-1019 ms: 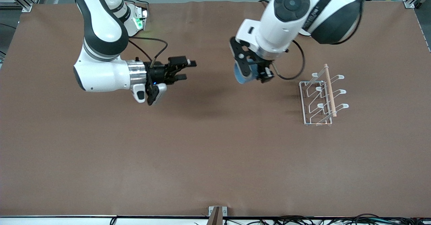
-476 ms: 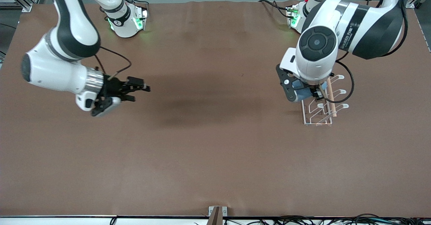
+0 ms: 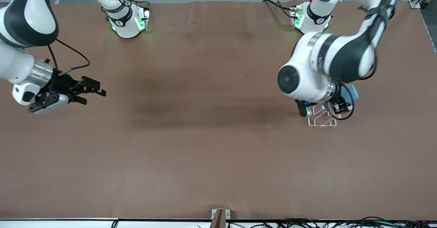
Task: Hang cup on cup holder
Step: 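Hang the blue cup on a holder hook with the left gripper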
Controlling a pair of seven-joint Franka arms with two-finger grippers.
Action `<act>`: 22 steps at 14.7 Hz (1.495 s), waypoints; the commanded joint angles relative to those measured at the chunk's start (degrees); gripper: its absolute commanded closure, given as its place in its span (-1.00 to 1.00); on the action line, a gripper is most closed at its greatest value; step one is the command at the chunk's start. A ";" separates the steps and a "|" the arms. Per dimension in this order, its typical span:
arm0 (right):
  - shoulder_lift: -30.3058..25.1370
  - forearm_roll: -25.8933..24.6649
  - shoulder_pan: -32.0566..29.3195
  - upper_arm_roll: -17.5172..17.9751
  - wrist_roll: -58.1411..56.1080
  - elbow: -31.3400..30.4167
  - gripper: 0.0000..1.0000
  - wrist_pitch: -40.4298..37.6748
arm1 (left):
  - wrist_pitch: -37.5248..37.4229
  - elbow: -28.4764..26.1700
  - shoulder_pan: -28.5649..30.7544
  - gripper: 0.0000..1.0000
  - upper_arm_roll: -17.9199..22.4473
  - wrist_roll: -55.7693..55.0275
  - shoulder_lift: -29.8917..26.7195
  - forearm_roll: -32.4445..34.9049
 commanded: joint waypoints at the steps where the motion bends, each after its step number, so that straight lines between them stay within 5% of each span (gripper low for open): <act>1: -0.26 -8.31 -0.58 1.57 4.44 3.98 -1.00 -2.10 | -4.71 1.08 -3.11 0.23 -0.25 0.17 5.43 7.40; 8: 1.23 -18.96 6.28 1.74 19.82 13.29 -1.00 -5.52 | -8.15 -5.07 -4.08 0.26 -0.16 -0.36 7.55 13.38; 17: 1.67 -18.80 5.23 1.31 19.65 21.04 -1.00 -14.13 | -8.76 -6.83 -4.34 0.22 0.80 -2.38 11.95 17.86; 22: -1.22 -19.24 5.49 1.39 31.68 20.52 -1.00 -17.74 | -8.76 -8.15 -4.34 0.11 0.89 -4.49 13.44 19.45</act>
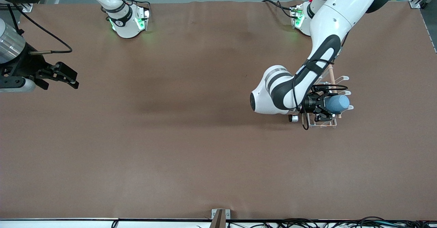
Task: Hang cup on cup holder
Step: 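Hang the blue cup on a holder hook with the left gripper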
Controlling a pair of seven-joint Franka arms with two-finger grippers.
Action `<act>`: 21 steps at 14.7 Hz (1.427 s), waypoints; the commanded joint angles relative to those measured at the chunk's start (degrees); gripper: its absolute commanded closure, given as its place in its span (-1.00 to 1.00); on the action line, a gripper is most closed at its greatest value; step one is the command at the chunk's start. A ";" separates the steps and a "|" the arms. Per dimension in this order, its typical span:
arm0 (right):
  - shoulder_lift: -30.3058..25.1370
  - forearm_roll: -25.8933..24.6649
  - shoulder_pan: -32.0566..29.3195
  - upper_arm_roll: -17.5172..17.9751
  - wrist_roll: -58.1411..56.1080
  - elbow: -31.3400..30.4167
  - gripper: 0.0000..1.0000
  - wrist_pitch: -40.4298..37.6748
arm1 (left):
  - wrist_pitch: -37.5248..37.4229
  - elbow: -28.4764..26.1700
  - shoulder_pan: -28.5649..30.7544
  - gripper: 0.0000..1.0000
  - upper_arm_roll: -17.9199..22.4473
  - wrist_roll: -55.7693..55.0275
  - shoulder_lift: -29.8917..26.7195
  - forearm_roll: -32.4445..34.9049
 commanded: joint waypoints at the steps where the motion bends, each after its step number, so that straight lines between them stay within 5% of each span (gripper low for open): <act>1: -2.49 -1.07 -0.17 0.58 6.53 0.13 -1.00 -2.74 | -1.04 -0.17 -0.32 -0.08 0.10 -0.75 0.82 2.11; 2: -2.84 -0.90 -0.26 0.41 6.81 0.57 -1.00 -3.27 | -1.04 -0.08 -0.23 -0.67 0.01 -3.01 0.73 2.03; 3: -3.19 -0.55 -0.35 0.41 6.81 0.66 -1.00 -3.79 | -1.04 -0.08 0.03 -1.00 0.01 -5.47 0.82 1.42; 9: -4.34 -0.37 -0.44 0.41 2.00 0.31 -1.00 -7.14 | -2.01 2.90 0.65 -1.00 -0.16 -19.42 -3.47 -4.28; 14: -4.25 -0.37 -2.45 0.32 -2.59 0.40 -1.00 -8.81 | -2.45 13.52 -0.06 -1.00 -0.95 -27.01 -6.56 -7.72; 21: -4.08 -1.16 -3.68 0.23 -2.68 0.40 -1.00 -7.14 | -2.01 23.72 2.05 -1.00 -0.96 -55.11 -11.75 -32.91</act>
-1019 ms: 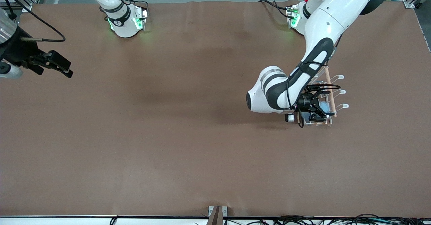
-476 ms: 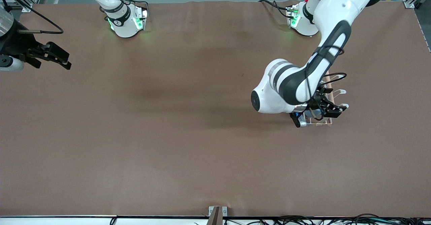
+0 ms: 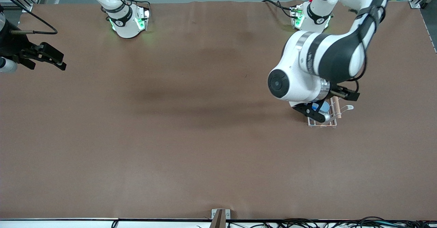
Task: Hang cup on cup holder
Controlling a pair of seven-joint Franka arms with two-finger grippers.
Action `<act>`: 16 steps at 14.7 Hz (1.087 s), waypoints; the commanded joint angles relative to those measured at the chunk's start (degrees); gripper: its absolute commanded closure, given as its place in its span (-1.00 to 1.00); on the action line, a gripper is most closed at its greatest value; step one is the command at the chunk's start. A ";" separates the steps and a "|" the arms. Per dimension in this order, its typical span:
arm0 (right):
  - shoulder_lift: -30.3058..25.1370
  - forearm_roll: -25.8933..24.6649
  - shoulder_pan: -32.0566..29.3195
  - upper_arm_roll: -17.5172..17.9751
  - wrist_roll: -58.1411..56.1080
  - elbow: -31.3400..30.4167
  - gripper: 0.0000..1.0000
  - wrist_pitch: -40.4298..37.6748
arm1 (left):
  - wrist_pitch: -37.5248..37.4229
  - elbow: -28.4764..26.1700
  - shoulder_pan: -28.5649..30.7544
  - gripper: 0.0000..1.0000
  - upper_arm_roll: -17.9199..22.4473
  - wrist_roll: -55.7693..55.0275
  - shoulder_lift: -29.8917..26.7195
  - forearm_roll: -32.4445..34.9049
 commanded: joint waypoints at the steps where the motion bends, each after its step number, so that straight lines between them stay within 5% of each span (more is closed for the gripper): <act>1: -0.44 -1.02 -1.63 0.48 -0.45 -0.49 -1.00 1.13 | 1.13 3.90 1.65 -1.00 -0.16 -11.87 -0.19 -9.07; 8: -0.35 -1.02 -2.25 0.48 -0.72 -0.66 -1.00 1.23 | 14.90 2.42 5.25 -1.00 0.89 -23.87 -10.71 -23.57; 11: -0.35 -1.02 -2.25 0.48 -0.80 -0.58 -1.00 1.14 | 19.85 -2.75 6.23 -1.00 10.88 -21.86 -19.50 -37.89; 16: -0.35 -1.02 -2.78 0.57 -0.98 -0.58 -1.00 1.14 | 23.46 -13.03 6.75 -1.00 21.88 -8.77 -31.29 -44.86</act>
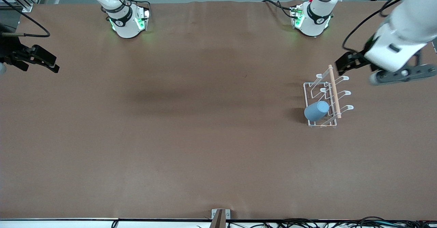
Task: Hang cup on cup holder
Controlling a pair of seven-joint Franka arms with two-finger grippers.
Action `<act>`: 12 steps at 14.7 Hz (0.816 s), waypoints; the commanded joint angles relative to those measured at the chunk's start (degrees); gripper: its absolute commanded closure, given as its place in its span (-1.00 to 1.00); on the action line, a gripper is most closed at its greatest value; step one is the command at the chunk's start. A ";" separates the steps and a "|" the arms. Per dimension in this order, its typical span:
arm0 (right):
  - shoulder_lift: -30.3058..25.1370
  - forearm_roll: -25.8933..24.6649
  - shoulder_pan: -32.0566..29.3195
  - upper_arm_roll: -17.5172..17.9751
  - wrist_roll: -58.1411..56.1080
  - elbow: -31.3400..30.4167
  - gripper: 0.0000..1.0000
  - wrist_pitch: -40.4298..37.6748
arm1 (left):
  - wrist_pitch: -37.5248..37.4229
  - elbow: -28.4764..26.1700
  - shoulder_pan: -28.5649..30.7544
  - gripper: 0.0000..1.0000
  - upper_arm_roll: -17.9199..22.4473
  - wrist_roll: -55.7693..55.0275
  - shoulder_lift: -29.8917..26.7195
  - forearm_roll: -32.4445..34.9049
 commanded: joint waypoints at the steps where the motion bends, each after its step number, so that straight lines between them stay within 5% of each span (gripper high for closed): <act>1: -0.50 -0.89 -1.22 0.68 -0.87 -0.52 -1.00 0.35 | 3.46 -9.89 0.32 -1.00 3.58 5.11 -7.97 -3.06; 5: -0.50 -0.89 -1.22 0.68 -0.87 -0.52 -1.00 0.35 | 8.64 -19.82 2.51 -1.00 3.67 11.43 -15.44 -3.15; 12: -0.50 -0.89 -1.22 0.68 -0.87 -0.43 -1.00 0.43 | 6.55 -16.07 4.18 -1.00 3.67 17.86 -13.61 -2.27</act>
